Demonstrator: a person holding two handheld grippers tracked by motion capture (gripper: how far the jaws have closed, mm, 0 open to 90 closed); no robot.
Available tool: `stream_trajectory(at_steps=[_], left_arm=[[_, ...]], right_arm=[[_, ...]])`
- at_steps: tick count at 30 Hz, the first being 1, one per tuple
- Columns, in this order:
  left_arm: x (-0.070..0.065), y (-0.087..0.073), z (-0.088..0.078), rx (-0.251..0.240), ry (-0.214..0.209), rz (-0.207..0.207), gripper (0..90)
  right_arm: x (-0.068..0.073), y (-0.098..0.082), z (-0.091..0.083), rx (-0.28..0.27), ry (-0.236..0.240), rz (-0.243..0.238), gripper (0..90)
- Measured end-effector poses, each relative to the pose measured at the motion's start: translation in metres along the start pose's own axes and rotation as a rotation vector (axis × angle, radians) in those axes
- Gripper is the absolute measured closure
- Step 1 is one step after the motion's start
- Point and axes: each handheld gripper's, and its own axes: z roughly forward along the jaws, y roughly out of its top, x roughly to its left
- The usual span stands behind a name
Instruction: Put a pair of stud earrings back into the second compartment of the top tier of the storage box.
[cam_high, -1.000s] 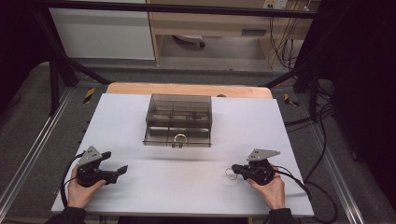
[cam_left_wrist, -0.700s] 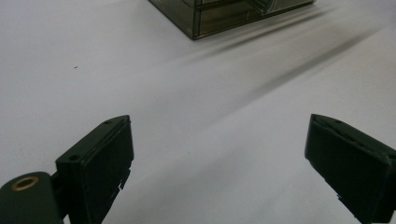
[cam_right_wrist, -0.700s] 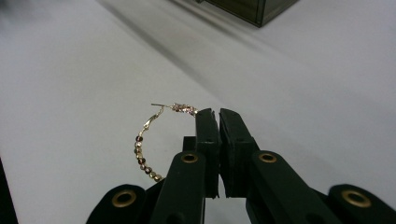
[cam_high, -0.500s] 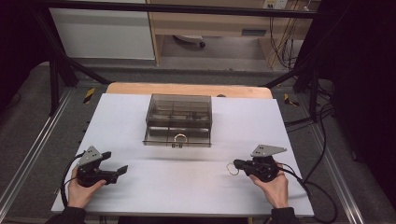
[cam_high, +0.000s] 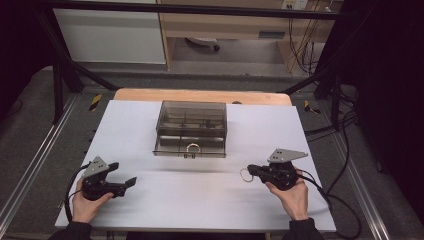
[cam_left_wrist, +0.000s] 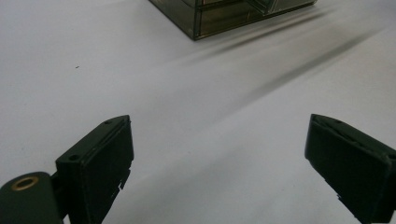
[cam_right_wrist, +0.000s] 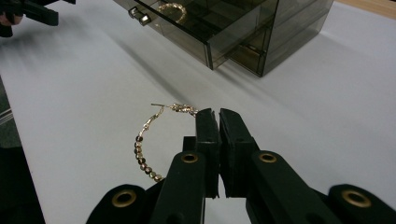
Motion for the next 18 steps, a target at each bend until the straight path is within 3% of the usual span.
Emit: stream_trajectory(at_steps=[18], left_arm=[[0.000, 0.000, 0.000, 0.001, 0.000, -0.001, 7.8]], right_arm=[[0.014, 0.039, 0.015, -0.019, 0.006, -0.039, 87.5]])
